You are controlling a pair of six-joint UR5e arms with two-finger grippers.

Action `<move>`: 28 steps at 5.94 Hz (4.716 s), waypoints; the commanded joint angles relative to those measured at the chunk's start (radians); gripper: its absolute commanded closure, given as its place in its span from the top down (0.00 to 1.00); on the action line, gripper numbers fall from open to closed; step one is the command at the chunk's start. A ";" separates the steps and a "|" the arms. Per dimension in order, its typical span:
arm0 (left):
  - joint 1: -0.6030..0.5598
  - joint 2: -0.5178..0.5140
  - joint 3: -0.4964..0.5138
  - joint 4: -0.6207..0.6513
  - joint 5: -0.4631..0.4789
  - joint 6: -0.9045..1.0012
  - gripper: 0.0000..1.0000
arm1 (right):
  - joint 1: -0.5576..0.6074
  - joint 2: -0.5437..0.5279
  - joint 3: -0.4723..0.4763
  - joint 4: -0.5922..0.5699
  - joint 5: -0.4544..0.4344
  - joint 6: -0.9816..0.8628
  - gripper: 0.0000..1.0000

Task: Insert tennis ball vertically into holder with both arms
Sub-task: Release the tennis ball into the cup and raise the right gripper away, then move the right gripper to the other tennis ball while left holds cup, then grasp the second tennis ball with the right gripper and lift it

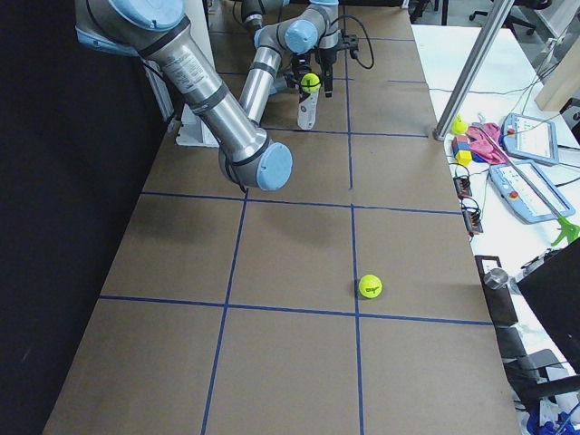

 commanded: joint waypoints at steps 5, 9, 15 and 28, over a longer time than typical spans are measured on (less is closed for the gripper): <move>-0.007 0.001 -0.001 -0.003 0.024 -0.041 0.48 | 0.463 -0.217 -0.380 0.188 0.233 -0.832 1.00; -0.041 -0.005 -0.004 -0.005 0.073 -0.090 0.48 | 0.564 -0.228 -0.684 0.418 0.303 -1.084 1.00; -0.039 -0.004 -0.003 -0.002 0.073 -0.090 0.48 | 0.515 -0.495 -0.686 0.777 0.214 -1.010 1.00; -0.035 -0.001 -0.003 -0.004 0.073 -0.089 0.49 | 0.400 -0.478 -0.818 0.877 0.087 -1.011 0.99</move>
